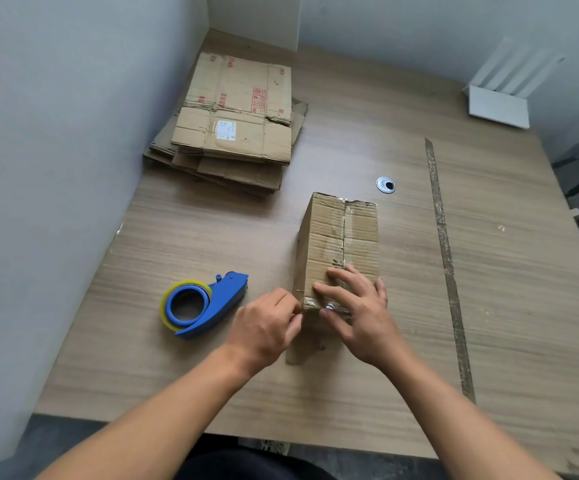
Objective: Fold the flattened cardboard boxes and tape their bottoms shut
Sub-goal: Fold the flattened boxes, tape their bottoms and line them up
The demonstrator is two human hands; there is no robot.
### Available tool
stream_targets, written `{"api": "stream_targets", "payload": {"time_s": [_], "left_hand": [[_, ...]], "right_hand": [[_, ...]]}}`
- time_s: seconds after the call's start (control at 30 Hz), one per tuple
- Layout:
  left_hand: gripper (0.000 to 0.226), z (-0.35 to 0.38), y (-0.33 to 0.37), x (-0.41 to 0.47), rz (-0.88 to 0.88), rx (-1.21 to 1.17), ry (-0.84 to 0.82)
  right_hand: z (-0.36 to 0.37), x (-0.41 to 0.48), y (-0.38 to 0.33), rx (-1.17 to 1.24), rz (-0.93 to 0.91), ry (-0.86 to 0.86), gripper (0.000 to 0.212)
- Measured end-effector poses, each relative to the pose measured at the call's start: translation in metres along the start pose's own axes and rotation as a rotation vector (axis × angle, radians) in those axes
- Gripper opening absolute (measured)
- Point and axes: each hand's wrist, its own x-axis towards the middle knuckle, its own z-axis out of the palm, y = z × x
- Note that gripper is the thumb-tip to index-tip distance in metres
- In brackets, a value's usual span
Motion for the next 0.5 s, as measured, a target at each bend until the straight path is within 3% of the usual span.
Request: {"api": "stream_targets", "payload": {"time_s": [0.13,0.3,0.5], "left_hand": [[0.020,0.008,0.007,-0.008,-0.120,-0.094,0.026],[0.021,0.026,0.018,-0.016,-0.356,-0.460,0.053],[0.022,0.015,-0.001,-0.018,-0.229,-0.530,-0.034]], "right_hand": [[0.002,0.000,-0.001,-0.019,0.003,0.002,0.050],[0.001,-0.001,0.000,-0.022,0.009,0.005,0.050],[0.002,0.001,-0.002,-0.032,0.013,-0.016,0.052]]}}
